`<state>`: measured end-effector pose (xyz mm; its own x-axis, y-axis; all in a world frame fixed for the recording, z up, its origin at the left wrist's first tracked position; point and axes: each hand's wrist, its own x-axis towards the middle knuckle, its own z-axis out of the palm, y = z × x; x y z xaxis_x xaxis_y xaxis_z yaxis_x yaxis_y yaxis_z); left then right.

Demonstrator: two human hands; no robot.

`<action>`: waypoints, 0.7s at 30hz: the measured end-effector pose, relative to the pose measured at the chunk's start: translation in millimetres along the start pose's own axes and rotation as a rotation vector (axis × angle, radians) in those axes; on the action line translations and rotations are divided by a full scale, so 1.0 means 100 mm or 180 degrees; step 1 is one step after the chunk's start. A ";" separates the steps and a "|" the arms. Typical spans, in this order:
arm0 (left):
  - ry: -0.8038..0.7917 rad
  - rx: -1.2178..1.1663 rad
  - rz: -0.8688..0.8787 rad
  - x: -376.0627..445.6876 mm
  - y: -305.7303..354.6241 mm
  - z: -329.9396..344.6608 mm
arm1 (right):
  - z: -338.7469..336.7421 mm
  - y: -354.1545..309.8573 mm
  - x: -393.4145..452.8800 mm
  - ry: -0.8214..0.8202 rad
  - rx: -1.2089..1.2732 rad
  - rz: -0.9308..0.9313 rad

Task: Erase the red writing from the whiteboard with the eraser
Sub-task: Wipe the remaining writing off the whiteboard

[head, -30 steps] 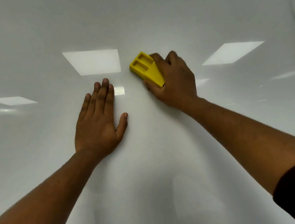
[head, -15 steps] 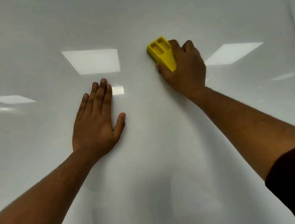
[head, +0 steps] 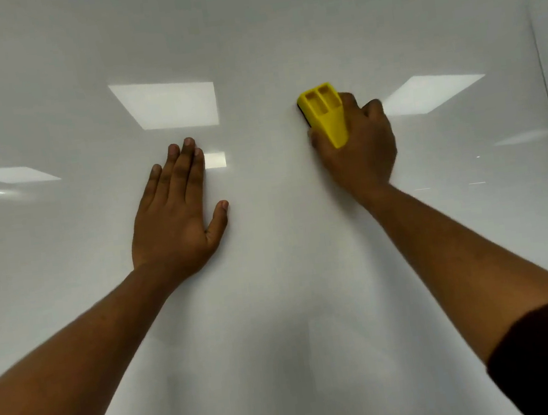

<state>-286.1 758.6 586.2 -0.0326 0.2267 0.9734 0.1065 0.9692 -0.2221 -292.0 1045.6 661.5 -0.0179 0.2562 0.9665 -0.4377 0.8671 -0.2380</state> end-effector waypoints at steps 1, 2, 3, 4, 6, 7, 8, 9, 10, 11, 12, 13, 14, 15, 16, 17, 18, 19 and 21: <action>-0.0001 0.0007 0.0002 0.01 0.00 0.00 | 0.04 -0.11 -0.02 0.0058 -0.0010 0.0083; 0.0000 0.0010 0.0014 0.01 -0.01 0.00 | 0.07 -0.22 -0.10 0.0055 -0.0039 -0.0042; 0.0004 0.0007 0.0024 0.01 -0.02 0.00 | 0.11 -0.32 -0.25 -0.0019 -0.0049 -0.0315; 0.0009 -0.0003 0.0029 0.00 -0.02 0.00 | 0.13 -0.39 -0.45 -0.0119 -0.0044 -0.0666; -0.0013 -0.0048 0.0027 0.01 -0.02 -0.01 | 0.12 -0.38 -0.87 -0.0279 -0.0023 -0.1283; -0.0046 -0.0078 0.0027 0.01 -0.02 -0.01 | 0.09 -0.31 -1.04 -0.0353 0.0028 -0.1457; -0.0098 -0.0099 0.0033 -0.01 -0.02 -0.02 | 0.05 -0.22 -1.18 -0.0440 0.0089 -0.1561; -0.0162 -0.0096 0.0057 -0.04 -0.03 -0.04 | 0.00 -0.11 -1.28 -0.0520 0.0110 -0.1647; -0.0230 -0.0068 0.0103 -0.10 -0.06 -0.05 | -0.05 0.00 -1.31 -0.0571 0.0083 -0.1719; -0.0292 -0.0032 0.0165 -0.19 -0.09 -0.07 | -0.09 0.12 -1.28 -0.0571 0.0012 -0.1728; -0.0343 -0.0002 0.0223 -0.28 -0.11 -0.08 | -0.12 0.22 -1.18 -0.0511 -0.0089 -0.1630; -0.0370 0.0021 0.0254 -0.38 -0.13 -0.09 | -0.13 0.31 -1.03 -0.0404 -0.0198 -0.1414; -0.0377 0.0030 0.0240 -0.47 -0.14 -0.09 | -0.15 0.36 -0.85 -0.0287 -0.0265 -0.1097; -0.0360 0.0028 0.0189 -0.53 -0.13 -0.08 | -0.15 0.38 -0.65 -0.0184 -0.0253 -0.0725; -0.0332 0.0018 0.0127 -0.57 -0.12 -0.07 | -0.14 0.36 -0.46 -0.0117 -0.0204 -0.0370; -0.0304 0.0011 0.0086 -0.58 -0.11 -0.06 | -0.13 0.32 -0.33 -0.0067 -0.0167 -0.0105; -0.0283 0.0011 0.0071 -0.59 -0.10 -0.05 | -0.10 0.26 -0.26 -0.0041 -0.0164 0.0010; -0.0276 0.0024 0.0081 -0.58 -0.11 -0.05 | -0.07 0.19 -0.28 -0.0039 -0.0185 -0.0035; -0.0290 0.0033 0.0113 -0.58 -0.13 -0.05 | -0.05 0.10 -0.53 -0.0146 -0.0200 -0.0447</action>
<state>-280.4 732.1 532.9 -0.1193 0.2683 0.9559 0.0990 0.9612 -0.2574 -290.6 1043.3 607.7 -0.0021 0.1122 0.9937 -0.3817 0.9184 -0.1045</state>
